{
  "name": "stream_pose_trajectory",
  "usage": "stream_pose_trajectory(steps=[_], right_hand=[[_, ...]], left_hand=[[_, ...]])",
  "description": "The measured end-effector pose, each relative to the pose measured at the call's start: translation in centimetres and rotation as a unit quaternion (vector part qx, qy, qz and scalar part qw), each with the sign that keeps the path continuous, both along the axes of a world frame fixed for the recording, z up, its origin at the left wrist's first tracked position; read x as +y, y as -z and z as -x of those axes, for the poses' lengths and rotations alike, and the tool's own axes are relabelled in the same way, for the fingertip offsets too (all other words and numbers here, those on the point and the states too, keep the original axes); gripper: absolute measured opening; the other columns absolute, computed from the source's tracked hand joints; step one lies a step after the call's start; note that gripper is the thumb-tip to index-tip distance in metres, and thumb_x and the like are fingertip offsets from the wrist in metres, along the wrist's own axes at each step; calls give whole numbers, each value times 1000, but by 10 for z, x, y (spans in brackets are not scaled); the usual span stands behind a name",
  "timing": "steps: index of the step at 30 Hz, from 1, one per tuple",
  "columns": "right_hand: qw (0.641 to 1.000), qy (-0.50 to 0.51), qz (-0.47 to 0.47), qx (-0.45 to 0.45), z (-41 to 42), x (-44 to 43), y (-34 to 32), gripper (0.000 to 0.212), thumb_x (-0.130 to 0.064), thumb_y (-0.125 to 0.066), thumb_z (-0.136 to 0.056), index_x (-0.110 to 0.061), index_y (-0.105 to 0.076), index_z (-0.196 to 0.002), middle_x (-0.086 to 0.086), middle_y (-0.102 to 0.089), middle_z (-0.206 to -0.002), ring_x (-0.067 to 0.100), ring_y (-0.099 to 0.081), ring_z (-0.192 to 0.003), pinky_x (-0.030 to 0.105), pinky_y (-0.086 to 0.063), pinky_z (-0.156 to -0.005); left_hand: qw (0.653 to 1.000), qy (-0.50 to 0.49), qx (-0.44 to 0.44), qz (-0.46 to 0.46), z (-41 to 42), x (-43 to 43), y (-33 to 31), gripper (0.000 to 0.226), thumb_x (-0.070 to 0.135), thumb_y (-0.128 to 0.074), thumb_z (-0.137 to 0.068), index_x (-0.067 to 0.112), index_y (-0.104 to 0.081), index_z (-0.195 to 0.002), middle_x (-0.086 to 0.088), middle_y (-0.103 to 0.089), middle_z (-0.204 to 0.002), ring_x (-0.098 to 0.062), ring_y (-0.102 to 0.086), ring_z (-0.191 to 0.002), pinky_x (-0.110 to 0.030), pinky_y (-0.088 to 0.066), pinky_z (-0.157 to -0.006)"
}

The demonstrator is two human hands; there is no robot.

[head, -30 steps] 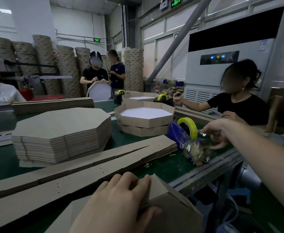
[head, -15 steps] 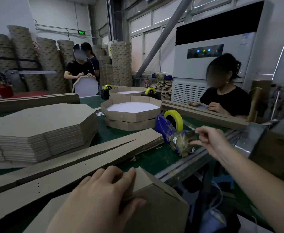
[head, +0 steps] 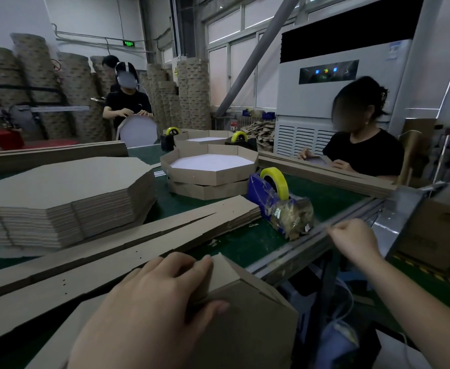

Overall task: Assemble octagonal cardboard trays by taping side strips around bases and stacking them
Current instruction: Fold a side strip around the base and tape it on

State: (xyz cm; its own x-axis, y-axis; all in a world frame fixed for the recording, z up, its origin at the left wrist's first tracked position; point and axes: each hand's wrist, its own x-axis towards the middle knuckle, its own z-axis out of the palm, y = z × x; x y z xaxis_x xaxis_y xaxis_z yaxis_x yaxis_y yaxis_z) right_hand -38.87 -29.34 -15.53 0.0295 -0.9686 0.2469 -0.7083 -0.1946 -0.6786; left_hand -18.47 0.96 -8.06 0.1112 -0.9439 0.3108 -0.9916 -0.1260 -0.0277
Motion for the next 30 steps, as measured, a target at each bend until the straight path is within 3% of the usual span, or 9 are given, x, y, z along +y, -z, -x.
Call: stream_pose_trajectory(steps=[5,7,9,11,13,22,25,27,30], right_hand=[[978,-147,148,13,-20,53,-35,18,-20,-68,-86,-17,-65,-68,-6,-49,-86,12,-50,-79,28,-38,-71],[948,-296,112,-21,-31,78,-57,15,-20,-72,-83,-17,-65,-70,-10,-51,-84,5,-51,-78,19,-37,-71],[876,-468,8,-117,-38,103,-77,15,-22,-75,-79,-17,-65,-68,-13,-53,-82,6,-54,-74,24,-44,-72],[776,-585,-113,-204,-43,121,-87,11,-25,-70,-74,-17,-66,-68,-12,-55,-81,9,-54,-69,28,-45,-67],[726,-629,-191,-204,-51,132,-91,9,-24,-64,-73,-19,-66,-66,-8,-55,-79,8,-49,-65,21,-42,-62],[735,-612,-275,-98,-71,132,-79,19,-14,-57,-76,-20,-64,-59,2,-50,-75,8,-41,-56,14,-34,-52],[734,-608,-284,-103,-71,131,-77,19,-17,-59,-76,-22,-65,-59,6,-51,-78,11,-40,-59,15,-35,-53],[734,-605,-288,-108,-71,130,-76,18,-17,-59,-76,-21,-66,-60,6,-51,-78,11,-40,-58,15,-36,-53],[736,-603,-290,-103,-70,128,-74,19,-18,-60,-76,-22,-66,-59,3,-53,-77,10,-41,-57,15,-36,-54]], left_hand=[[998,48,-8,42,1,7,-1,55,73,3,-72,77,8,-126,29,-29,-124,3,-43,-113,-13,-26,-63],[999,32,11,-9,3,7,-5,52,65,-16,-79,71,-30,-129,16,-50,-109,-5,-60,-90,-16,-34,-61],[999,27,36,-13,5,7,-6,51,59,-34,-78,51,-58,-122,10,-60,-83,-8,-63,-63,-17,-37,-47],[999,33,16,6,3,7,-2,50,58,-37,-76,47,-63,-118,9,-60,-79,-8,-63,-60,-13,-30,-47],[1000,25,10,3,1,10,-2,50,59,-38,-75,46,-65,-115,10,-60,-79,-8,-63,-60,-11,-23,-49],[999,17,19,46,3,9,-7,50,71,-23,-82,63,-34,-130,30,-45,-114,5,-55,-95,-6,-22,-55],[999,5,8,35,1,10,6,63,79,-17,-78,60,2,-136,35,-20,-132,8,-34,-121,-6,-24,-67],[998,1,5,60,5,11,2,59,76,-24,-83,59,-9,-138,35,-28,-131,8,-39,-119,-7,-25,-66],[995,17,80,57,7,14,-8,48,64,-56,-77,46,-57,-121,27,-62,-101,-2,-67,-81,-5,-19,-55]])
